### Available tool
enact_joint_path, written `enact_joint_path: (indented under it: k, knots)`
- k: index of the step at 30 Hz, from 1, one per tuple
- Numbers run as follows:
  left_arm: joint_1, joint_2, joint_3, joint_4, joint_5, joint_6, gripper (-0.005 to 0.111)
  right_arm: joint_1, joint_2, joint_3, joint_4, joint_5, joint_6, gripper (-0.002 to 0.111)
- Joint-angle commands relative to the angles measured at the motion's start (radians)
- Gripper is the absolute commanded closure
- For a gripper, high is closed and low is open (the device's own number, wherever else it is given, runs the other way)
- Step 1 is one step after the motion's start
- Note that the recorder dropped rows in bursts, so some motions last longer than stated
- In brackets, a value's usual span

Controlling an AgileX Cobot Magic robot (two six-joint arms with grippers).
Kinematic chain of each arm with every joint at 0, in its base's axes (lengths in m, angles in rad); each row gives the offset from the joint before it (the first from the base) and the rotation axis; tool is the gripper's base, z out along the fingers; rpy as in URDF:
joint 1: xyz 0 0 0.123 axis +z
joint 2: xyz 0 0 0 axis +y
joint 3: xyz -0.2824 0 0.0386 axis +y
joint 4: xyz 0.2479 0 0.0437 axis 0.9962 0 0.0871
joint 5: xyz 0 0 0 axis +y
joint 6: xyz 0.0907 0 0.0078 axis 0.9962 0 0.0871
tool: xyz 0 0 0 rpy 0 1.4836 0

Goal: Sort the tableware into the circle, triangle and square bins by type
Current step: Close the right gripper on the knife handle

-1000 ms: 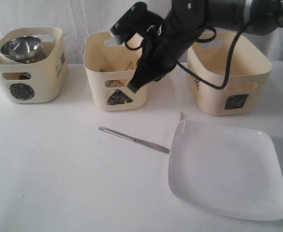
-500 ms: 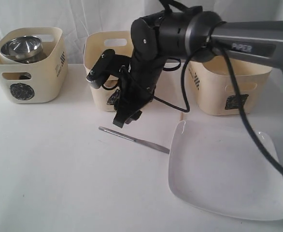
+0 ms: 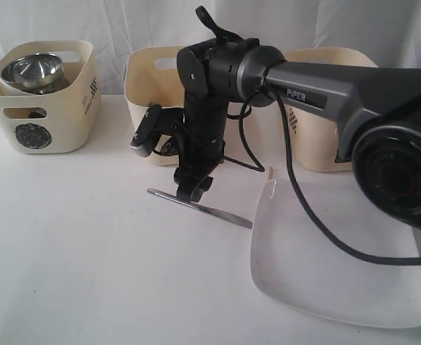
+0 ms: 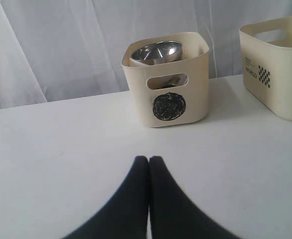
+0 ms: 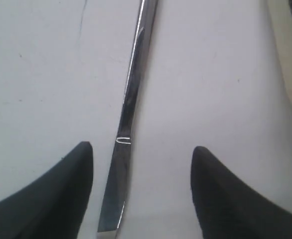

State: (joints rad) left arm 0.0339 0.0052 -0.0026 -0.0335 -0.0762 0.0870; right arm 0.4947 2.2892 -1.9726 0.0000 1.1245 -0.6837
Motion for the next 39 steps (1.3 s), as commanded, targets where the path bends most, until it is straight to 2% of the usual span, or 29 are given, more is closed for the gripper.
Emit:
enact_joint_path:
  k: [1, 24, 27, 34, 39]
  knots:
    - [0.001, -0.005, 0.003, 0.002, -0.007, -0.001, 0.107, -0.007, 0.021, -0.039, 0.029, 0.019, -0.045, 0.053]
    - [0.001, -0.005, 0.003, 0.002, -0.007, -0.001, 0.107, -0.007, 0.158, -0.091, 0.097, 0.000, -0.078, 0.054]
    - [0.001, -0.005, 0.003, 0.002, -0.007, -0.001, 0.107, -0.007, 0.164, -0.091, 0.114, 0.020, -0.075, 0.063]
    - [0.001, -0.005, 0.003, 0.002, -0.007, -0.001, 0.107, -0.007, 0.169, -0.091, 0.146, 0.042, -0.073, 0.107]
    - [0.001, -0.005, 0.003, 0.002, -0.007, -0.001, 0.107, -0.007, 0.160, -0.091, 0.209, 0.031, -0.034, 0.108]
